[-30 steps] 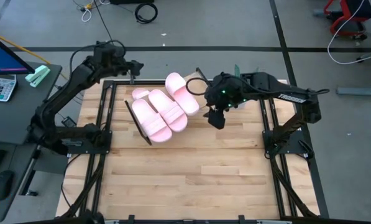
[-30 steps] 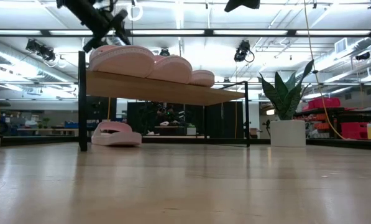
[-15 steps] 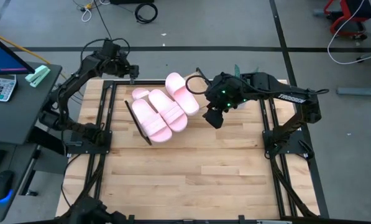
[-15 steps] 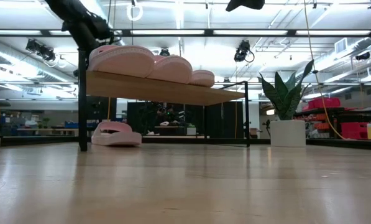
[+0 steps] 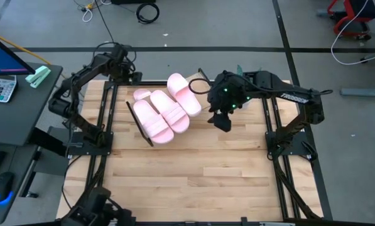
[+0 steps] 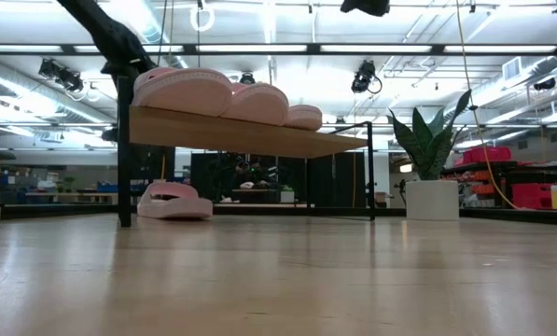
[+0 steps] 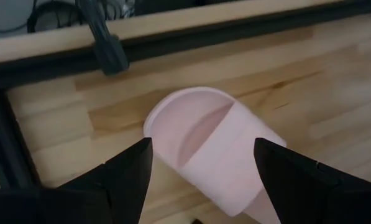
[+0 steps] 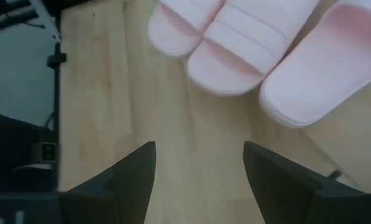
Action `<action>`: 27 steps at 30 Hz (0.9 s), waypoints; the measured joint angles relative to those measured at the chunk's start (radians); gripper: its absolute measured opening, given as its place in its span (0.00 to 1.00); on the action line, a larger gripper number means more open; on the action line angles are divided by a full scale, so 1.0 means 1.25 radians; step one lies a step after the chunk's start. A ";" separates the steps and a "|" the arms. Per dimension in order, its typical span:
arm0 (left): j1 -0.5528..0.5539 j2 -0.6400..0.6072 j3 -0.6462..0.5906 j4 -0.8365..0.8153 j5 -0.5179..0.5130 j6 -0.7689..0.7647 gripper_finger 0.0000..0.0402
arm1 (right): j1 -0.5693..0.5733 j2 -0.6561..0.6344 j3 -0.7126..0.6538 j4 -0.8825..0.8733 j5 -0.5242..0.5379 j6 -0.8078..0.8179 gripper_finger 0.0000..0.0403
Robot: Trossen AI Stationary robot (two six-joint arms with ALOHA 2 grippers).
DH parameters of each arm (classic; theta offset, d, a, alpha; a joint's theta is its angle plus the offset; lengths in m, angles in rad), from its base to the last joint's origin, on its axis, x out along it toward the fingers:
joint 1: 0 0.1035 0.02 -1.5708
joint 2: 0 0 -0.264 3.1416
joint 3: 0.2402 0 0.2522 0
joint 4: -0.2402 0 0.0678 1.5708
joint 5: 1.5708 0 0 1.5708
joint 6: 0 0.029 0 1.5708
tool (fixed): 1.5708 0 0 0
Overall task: Pick and place slides into the shelf
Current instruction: Put the pink slipper on the shelf
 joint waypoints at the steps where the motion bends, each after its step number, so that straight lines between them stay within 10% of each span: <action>1: 0.000 0.008 0.000 -0.002 0.000 0.000 0.71 | -0.008 0.000 0.000 -0.003 0.000 -0.020 0.61; 27: 0.004 0.135 0.000 -0.010 -0.093 -0.045 0.71 | -0.220 0.000 0.000 0.000 -0.110 -0.208 0.60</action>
